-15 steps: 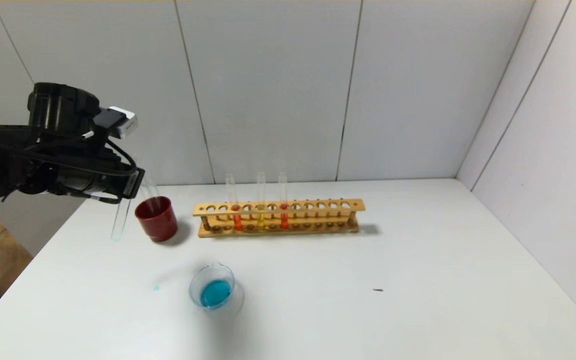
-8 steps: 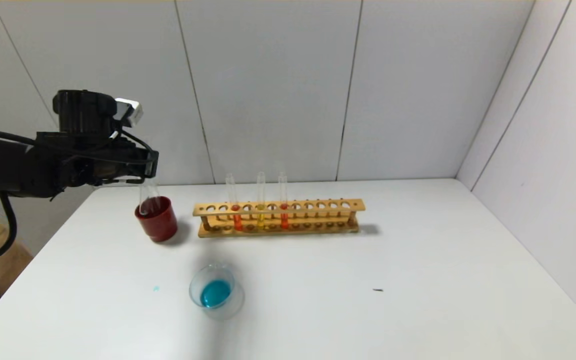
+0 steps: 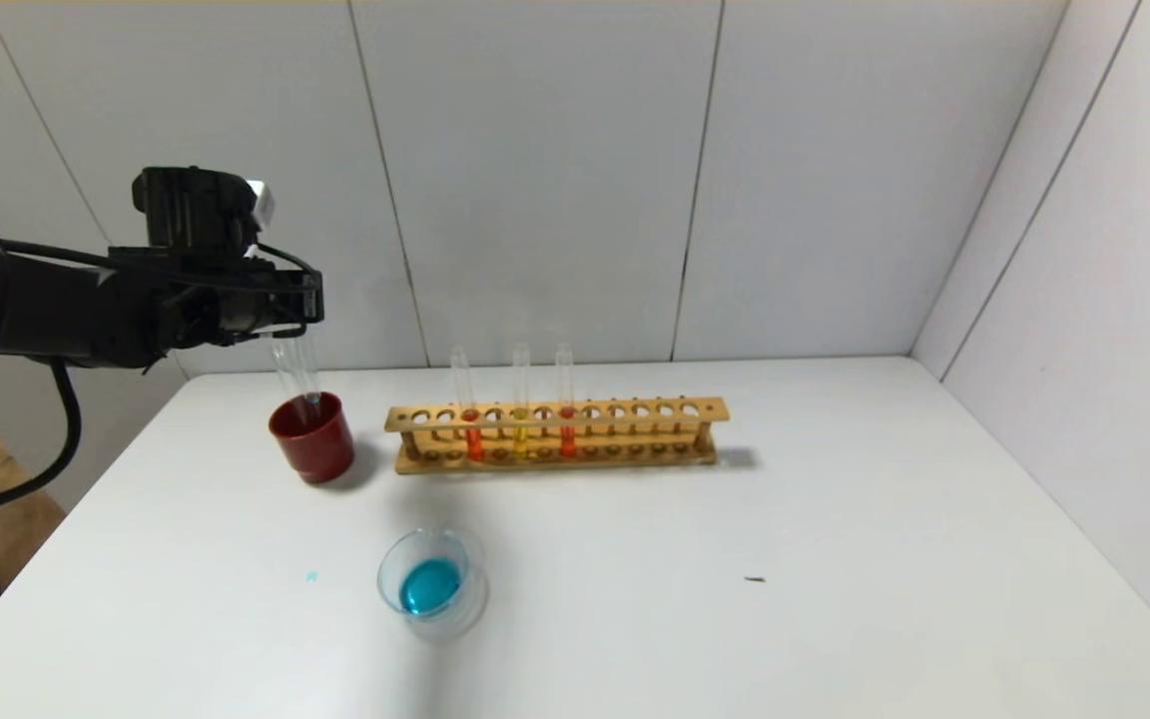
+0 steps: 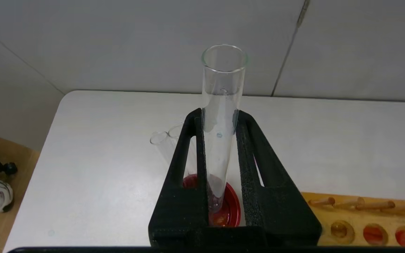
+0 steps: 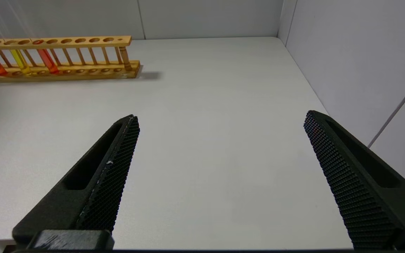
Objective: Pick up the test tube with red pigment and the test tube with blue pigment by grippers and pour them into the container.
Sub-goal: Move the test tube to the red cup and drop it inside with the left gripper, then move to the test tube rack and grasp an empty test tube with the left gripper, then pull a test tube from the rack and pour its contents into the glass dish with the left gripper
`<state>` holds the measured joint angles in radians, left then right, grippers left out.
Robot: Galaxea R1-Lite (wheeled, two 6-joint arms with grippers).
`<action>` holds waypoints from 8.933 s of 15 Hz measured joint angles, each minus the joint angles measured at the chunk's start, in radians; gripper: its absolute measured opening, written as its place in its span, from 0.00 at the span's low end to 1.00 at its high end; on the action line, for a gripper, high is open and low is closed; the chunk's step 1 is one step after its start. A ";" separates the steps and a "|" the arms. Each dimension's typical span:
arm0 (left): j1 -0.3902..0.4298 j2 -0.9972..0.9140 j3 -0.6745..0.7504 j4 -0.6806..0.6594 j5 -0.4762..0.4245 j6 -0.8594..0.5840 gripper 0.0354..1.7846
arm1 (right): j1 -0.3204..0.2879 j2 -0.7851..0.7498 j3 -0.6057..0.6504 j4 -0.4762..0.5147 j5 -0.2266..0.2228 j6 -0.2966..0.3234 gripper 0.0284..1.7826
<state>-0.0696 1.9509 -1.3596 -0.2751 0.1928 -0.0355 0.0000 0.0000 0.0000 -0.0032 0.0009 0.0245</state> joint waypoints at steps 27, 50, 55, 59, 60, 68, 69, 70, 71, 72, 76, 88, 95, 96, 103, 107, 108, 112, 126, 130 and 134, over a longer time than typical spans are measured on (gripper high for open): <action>0.014 0.049 0.229 -0.228 0.039 -0.108 0.16 | 0.000 0.000 0.000 0.000 0.000 0.000 0.96; -0.170 -0.266 0.451 -0.322 0.036 -0.068 0.98 | 0.000 0.000 0.000 0.000 0.000 0.000 0.96; -0.331 -0.378 0.528 -0.323 0.060 -0.071 0.98 | 0.000 0.000 0.000 0.000 0.000 0.000 0.96; -0.375 -0.348 0.534 -0.331 0.071 -0.084 0.98 | 0.000 0.000 0.000 0.000 0.000 0.000 0.96; -0.381 -0.333 0.533 -0.333 0.072 -0.090 0.98 | 0.000 0.000 0.000 0.000 0.000 0.000 0.96; -0.399 -0.094 0.509 -0.563 0.096 -0.097 0.98 | 0.000 0.000 0.000 0.000 0.000 0.000 0.96; -0.400 -0.056 0.491 -0.580 0.104 -0.096 0.98 | 0.000 0.000 0.000 0.000 0.000 0.000 0.96; -0.399 -0.022 0.474 -0.593 0.110 -0.095 0.98 | 0.000 0.000 0.000 0.000 0.000 0.000 0.96; -0.400 0.010 0.459 -0.608 0.112 -0.094 0.98 | 0.000 0.000 0.000 0.000 0.000 0.000 0.96; -0.400 0.042 0.442 -0.624 0.114 -0.093 0.98 | 0.000 0.000 0.000 0.000 0.000 0.000 0.96; -0.398 0.129 0.416 -0.676 0.119 -0.095 0.98 | 0.000 0.000 0.000 0.000 0.000 0.000 0.96; -0.357 0.182 0.393 -0.692 0.119 -0.091 0.98 | 0.000 0.000 0.000 0.000 0.000 0.000 0.96; -0.357 0.184 0.373 -0.686 0.119 -0.083 0.98 | 0.000 0.000 0.000 0.000 0.000 0.000 0.96; -0.358 0.185 0.369 -0.686 0.118 -0.083 0.97 | 0.000 0.000 0.000 0.000 0.000 0.000 0.96; -0.384 0.184 0.369 -0.693 0.119 -0.087 0.50 | 0.000 0.000 0.000 0.000 0.000 0.000 0.96; -0.396 0.182 0.371 -0.693 0.122 -0.087 0.17 | 0.000 0.000 0.000 0.000 0.000 0.000 0.96; -0.397 0.182 0.372 -0.693 0.122 -0.086 0.15 | 0.000 0.000 0.000 0.000 0.000 0.000 0.96; -0.397 0.181 0.372 -0.690 0.122 -0.086 0.15 | 0.000 0.000 0.000 0.000 0.000 0.000 0.96; -0.399 0.077 0.362 -0.614 0.121 -0.029 0.15 | 0.000 0.000 0.000 0.000 0.000 0.000 0.96; -0.404 -0.014 0.328 -0.509 0.122 -0.024 0.15 | 0.000 0.000 0.000 0.000 0.000 0.000 0.96; -0.413 -0.083 0.287 -0.433 0.136 -0.023 0.15 | 0.000 0.000 0.000 0.000 0.000 0.000 0.96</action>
<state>-0.4830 1.8679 -1.0728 -0.7081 0.3285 -0.0589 0.0000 0.0000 0.0000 -0.0032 0.0013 0.0240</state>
